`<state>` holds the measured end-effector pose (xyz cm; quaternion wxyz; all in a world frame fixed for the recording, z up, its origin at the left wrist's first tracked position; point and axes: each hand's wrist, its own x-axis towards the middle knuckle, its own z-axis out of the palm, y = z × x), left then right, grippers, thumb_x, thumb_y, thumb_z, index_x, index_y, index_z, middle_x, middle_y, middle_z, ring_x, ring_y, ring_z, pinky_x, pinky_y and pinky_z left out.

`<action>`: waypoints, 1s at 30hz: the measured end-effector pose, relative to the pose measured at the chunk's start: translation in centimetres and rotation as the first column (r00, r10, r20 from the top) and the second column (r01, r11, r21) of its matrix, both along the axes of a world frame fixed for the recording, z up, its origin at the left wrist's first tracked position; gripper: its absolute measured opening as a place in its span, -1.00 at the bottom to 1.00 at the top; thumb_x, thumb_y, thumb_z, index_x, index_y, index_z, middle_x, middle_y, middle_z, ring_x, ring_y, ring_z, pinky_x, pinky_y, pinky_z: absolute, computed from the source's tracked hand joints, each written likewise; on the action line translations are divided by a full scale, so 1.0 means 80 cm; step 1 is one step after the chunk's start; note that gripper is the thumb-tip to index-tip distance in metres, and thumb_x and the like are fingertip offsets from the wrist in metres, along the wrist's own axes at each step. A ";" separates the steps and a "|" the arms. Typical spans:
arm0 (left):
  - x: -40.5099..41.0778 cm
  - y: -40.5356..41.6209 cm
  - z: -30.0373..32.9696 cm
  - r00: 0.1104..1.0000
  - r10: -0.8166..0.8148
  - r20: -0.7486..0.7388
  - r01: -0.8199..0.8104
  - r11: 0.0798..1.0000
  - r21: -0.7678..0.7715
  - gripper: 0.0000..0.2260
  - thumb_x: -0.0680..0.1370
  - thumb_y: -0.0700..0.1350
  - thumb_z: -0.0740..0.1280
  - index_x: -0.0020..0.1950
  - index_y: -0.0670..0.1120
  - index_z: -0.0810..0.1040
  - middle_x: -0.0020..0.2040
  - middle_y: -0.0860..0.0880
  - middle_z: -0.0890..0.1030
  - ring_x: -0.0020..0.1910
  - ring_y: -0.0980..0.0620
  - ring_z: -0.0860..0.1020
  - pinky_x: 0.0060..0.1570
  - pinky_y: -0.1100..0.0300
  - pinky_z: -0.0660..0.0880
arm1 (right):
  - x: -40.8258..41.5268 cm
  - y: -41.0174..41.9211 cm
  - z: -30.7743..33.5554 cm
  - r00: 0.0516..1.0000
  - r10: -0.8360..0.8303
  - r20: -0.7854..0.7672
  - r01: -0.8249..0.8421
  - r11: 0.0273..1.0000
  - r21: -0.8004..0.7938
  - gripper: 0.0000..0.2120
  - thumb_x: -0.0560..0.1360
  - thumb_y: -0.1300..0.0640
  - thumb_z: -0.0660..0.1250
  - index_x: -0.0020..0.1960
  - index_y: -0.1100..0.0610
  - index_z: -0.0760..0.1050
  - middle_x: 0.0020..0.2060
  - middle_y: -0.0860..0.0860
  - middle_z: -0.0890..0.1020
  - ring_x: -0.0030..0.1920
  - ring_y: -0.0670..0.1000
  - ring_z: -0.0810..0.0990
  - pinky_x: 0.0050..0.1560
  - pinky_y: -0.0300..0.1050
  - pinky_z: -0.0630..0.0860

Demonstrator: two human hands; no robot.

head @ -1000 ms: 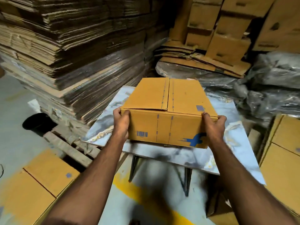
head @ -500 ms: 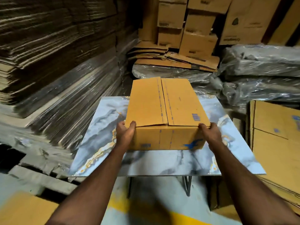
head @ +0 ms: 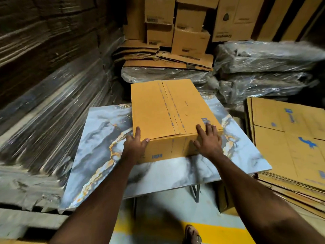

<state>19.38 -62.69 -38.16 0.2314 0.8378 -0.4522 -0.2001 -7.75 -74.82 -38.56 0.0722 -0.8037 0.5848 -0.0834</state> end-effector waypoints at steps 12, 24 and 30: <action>-0.031 -0.071 0.029 0.959 -0.158 0.234 0.105 0.969 0.223 -0.37 0.61 0.14 0.16 0.59 -0.05 0.04 0.60 -0.23 -0.11 0.56 -0.28 -0.07 0.46 -0.31 0.03 | -0.036 -0.068 0.000 0.984 0.039 0.175 -0.044 0.999 0.025 -0.31 0.56 -0.01 0.30 0.59 -0.01 0.07 0.60 0.08 -0.02 0.59 0.15 -0.07 0.47 0.30 0.07; -0.143 -0.190 0.033 0.696 -0.491 0.523 0.450 0.867 0.214 -0.13 0.42 0.51 0.12 0.60 0.11 0.00 0.61 -0.19 -0.14 0.58 -0.19 -0.19 0.43 -0.35 -0.23 | -0.083 -0.112 -0.075 0.070 -0.792 0.607 0.140 0.610 0.780 -0.34 0.61 -0.35 -0.21 -0.07 0.02 0.54 -0.10 0.09 0.64 -0.08 0.07 0.57 -0.04 -0.07 0.49; -0.128 -0.201 -0.005 0.707 -0.443 0.551 0.398 0.893 0.208 -0.02 0.27 0.62 -0.08 0.60 0.16 0.00 0.59 -0.20 0.08 0.57 -0.23 0.05 0.38 -0.39 0.01 | -0.085 -0.150 -0.129 0.101 -0.868 0.485 0.037 0.491 0.870 0.00 0.34 -0.62 -0.14 0.16 0.19 0.59 0.02 0.16 0.66 0.09 0.15 0.60 0.22 -0.02 0.49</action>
